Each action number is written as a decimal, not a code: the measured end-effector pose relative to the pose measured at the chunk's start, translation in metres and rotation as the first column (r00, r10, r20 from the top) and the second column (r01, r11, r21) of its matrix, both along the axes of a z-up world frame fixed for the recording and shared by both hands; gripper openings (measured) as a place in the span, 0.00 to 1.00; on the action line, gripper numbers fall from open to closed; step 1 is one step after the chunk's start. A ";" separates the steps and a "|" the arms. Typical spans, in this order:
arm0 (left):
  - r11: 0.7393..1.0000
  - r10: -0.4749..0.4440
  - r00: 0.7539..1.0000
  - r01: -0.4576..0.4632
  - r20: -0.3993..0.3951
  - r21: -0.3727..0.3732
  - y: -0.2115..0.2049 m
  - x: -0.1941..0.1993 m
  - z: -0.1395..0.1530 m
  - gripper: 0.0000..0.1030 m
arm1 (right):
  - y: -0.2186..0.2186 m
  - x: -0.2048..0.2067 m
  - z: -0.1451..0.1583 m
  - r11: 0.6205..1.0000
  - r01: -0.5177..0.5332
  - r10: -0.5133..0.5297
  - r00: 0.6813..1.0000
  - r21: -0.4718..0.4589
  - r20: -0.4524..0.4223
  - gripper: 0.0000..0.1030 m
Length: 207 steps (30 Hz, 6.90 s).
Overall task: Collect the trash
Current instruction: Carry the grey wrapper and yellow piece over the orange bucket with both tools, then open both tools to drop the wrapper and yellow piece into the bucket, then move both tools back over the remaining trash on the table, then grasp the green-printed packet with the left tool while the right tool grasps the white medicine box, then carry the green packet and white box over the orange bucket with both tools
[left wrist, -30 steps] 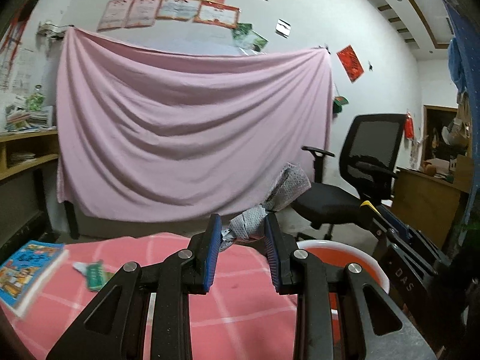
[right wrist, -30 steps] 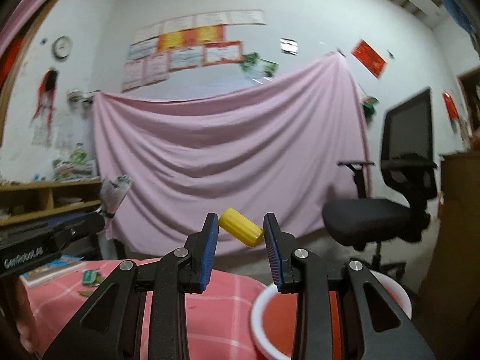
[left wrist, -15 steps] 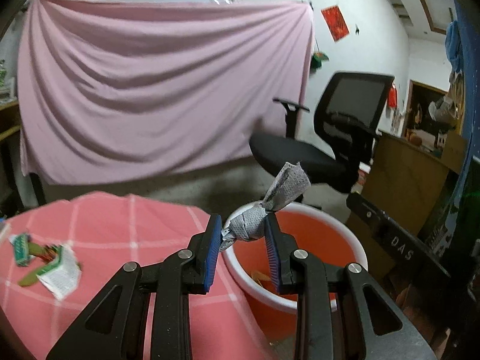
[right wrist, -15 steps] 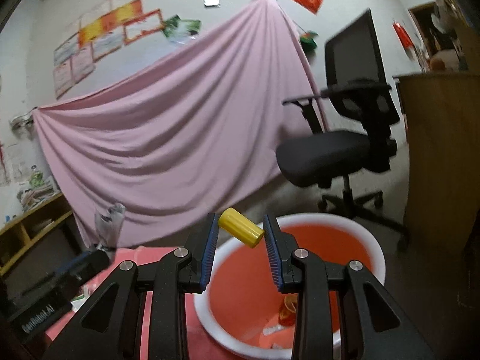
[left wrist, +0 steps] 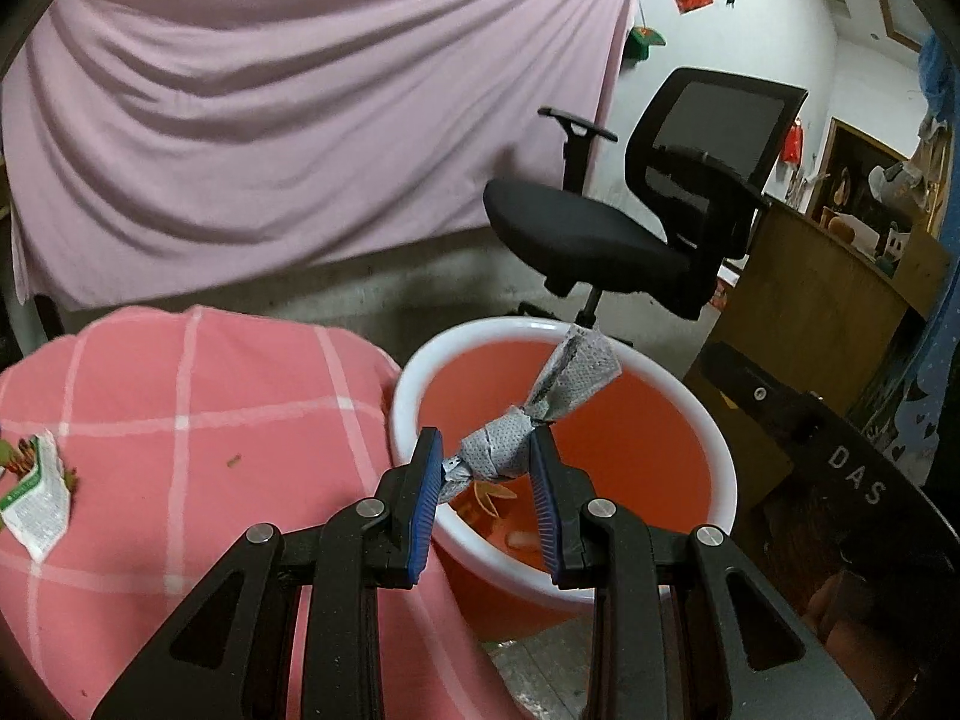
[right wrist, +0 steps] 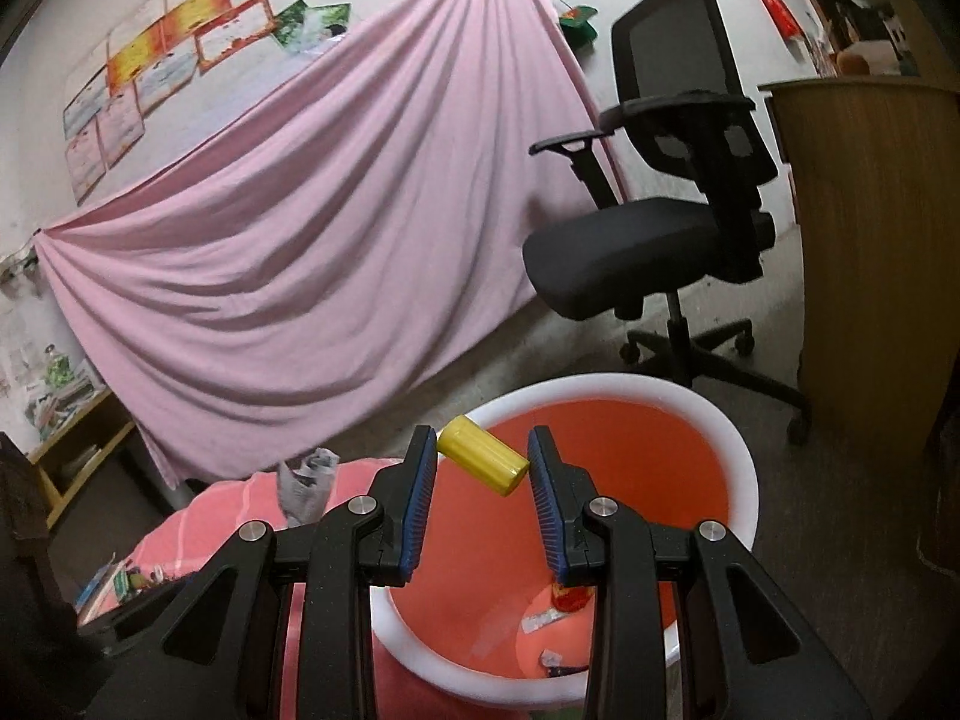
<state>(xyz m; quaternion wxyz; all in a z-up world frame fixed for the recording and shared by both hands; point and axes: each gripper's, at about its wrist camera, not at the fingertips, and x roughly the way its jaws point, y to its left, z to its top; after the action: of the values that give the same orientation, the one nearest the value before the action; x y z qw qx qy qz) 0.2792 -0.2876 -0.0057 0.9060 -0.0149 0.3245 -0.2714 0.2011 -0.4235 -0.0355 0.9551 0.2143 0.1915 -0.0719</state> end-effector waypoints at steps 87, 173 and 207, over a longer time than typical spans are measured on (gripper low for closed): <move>0.839 0.533 0.755 -0.529 0.383 -0.124 0.339 -0.072 0.019 0.98 | 0.249 0.028 0.017 0.752 -0.466 0.569 0.816 -0.466 0.101 1.00; 0.938 0.332 0.875 -0.347 0.352 -0.020 0.280 -0.068 -0.006 0.24 | 0.220 0.035 0.010 0.773 -0.549 0.599 0.797 -0.318 0.078 0.52; 0.997 -0.011 0.903 -0.023 0.430 0.074 0.074 -0.059 0.034 0.24 | 0.034 -0.006 0.027 0.971 -0.122 0.165 0.964 -0.206 0.207 0.52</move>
<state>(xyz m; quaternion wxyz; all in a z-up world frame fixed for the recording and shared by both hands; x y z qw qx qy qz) 0.2200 -0.2135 0.0280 0.9560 0.0795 0.1269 -0.2523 0.1953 -0.3890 -0.0080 0.9893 0.1138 0.0909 0.0041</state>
